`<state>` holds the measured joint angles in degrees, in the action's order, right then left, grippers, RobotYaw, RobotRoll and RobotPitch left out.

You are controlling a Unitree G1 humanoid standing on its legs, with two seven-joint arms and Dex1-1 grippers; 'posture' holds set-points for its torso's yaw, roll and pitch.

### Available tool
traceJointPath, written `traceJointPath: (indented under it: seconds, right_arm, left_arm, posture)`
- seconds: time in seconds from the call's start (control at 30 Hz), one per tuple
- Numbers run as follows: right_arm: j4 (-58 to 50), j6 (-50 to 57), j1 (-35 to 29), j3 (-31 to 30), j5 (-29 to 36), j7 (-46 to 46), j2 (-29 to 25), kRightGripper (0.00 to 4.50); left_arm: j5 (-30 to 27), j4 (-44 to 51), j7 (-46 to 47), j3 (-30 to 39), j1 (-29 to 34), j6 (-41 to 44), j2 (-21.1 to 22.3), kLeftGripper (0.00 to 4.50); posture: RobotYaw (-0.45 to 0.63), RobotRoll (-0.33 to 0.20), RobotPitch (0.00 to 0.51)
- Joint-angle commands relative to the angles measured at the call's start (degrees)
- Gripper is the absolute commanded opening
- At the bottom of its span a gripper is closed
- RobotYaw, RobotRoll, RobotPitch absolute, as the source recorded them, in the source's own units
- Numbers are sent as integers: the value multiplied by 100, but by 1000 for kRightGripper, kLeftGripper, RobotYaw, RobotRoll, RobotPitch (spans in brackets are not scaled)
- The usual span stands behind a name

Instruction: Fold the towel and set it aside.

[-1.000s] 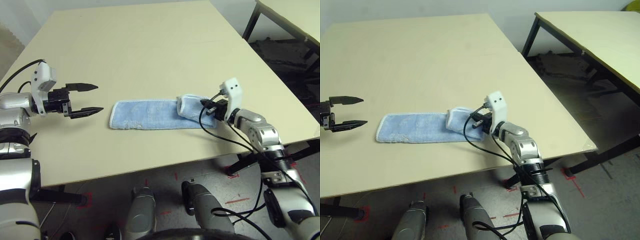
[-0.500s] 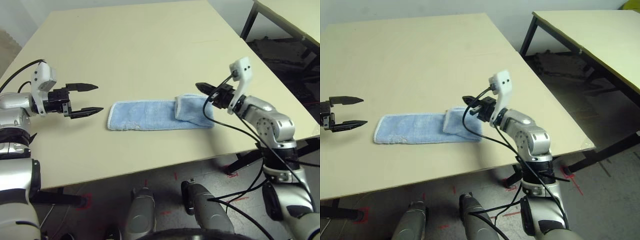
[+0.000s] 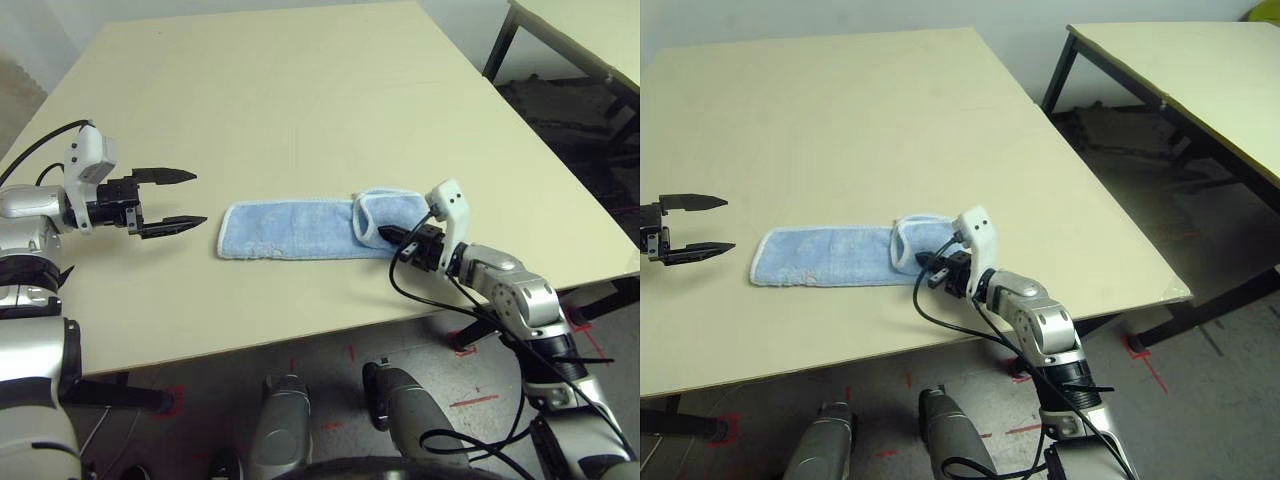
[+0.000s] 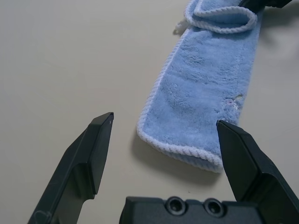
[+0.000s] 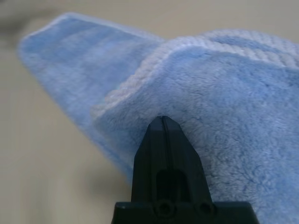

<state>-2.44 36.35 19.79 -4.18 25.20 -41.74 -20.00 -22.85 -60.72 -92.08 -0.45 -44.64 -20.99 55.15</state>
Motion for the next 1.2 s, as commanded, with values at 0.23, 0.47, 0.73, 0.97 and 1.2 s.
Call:
traceJointPath:
  seconds: [0.23, 0.47, 0.73, 0.97, 1.2]
  right_arm:
    - [-446, 822, 805, 552, 1266, -838, -456, 21]
    - [377, 303, 701, 161, 624, -1050, -626, 21]
    - [1015, -240, 608, 163, 142, -1179, -818, 21]
    - [1064, -59, 1034, 367, 250, -1199, -871, 1012]
    - [1378, -336, 1136, 625, 328, -1675, -1085, 3507]
  left_arm:
    - [126, -95, -42, 14, -97, 49, 10, 4500]
    - [93, -53, -42, 51, -27, 52, 31, 4500]
    - [34, 50, -42, 89, 141, 64, 64, 4500]
    - [37, 50, -42, 91, 171, 39, 30, 4500]
    - [31, 57, -42, 104, 197, 1, 16, 4500]
  posture:
    - [14, 0, 152]
    - [29, 0, 152]
    - [28, 0, 164]
    - [17, 0, 156]
    - [16, 0, 150]
